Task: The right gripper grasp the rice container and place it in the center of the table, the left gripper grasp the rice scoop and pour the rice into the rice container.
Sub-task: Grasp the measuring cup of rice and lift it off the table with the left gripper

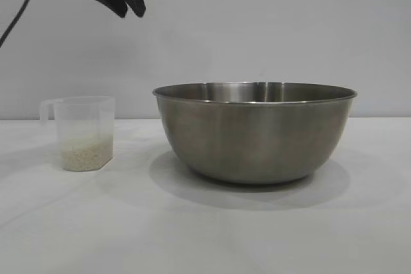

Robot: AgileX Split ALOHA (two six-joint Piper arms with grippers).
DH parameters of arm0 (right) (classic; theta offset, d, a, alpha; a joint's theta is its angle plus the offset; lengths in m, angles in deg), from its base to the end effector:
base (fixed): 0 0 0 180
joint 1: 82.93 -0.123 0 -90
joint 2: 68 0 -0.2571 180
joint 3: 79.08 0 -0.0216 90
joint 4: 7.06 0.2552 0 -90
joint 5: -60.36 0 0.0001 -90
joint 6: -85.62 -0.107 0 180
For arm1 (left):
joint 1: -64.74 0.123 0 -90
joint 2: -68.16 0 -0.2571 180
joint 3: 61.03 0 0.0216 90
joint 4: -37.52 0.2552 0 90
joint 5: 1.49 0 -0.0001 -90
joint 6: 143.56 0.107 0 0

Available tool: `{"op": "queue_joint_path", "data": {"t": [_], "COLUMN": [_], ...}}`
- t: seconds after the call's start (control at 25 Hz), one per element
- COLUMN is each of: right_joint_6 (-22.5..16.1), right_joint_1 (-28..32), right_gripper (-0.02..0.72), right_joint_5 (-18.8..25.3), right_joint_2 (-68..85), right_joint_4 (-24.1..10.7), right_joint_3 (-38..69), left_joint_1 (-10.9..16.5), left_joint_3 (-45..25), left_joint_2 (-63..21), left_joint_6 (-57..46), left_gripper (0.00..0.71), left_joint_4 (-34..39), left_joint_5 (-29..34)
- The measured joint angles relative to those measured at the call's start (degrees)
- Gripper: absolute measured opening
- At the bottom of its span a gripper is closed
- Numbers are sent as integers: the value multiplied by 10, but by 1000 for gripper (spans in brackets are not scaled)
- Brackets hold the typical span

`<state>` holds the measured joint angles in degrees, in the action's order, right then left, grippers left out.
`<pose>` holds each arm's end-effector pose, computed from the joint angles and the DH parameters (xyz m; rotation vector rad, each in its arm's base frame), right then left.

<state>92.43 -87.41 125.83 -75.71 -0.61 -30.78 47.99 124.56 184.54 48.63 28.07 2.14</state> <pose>0.0346 0.0137 0.2626 -0.2194 2.1052 0.1121 0.4382 -0.1330 0.2387 0.3455 1.9700 -0.1674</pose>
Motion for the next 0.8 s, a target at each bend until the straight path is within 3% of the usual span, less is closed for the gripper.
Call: {"op": "queue_joint_path", "data": {"t": [0.24, 0.4, 0.64, 0.8], "right_joint_6": [0, 0, 0, 0], "right_joint_1": [0, 0, 0, 0], "right_gripper": [400, 400, 400, 400], "right_joint_5": [0, 0, 0, 0], "right_joint_2": [0, 0, 0, 0], "right_joint_4": [0, 0, 5, 7], "right_joint_3": [0, 0, 0, 0], "left_joint_1": [0, 0, 0, 0], "left_joint_3": [-298, -432, -560, -618], "left_joint_2": [-134, -162, -163, -164], "left_joint_6": [0, 0, 0, 0], "left_gripper": [230, 230, 230, 230], "left_joint_4": [19, 20, 22, 23], "left_joint_5": [-303, -453, -577, -610]}}
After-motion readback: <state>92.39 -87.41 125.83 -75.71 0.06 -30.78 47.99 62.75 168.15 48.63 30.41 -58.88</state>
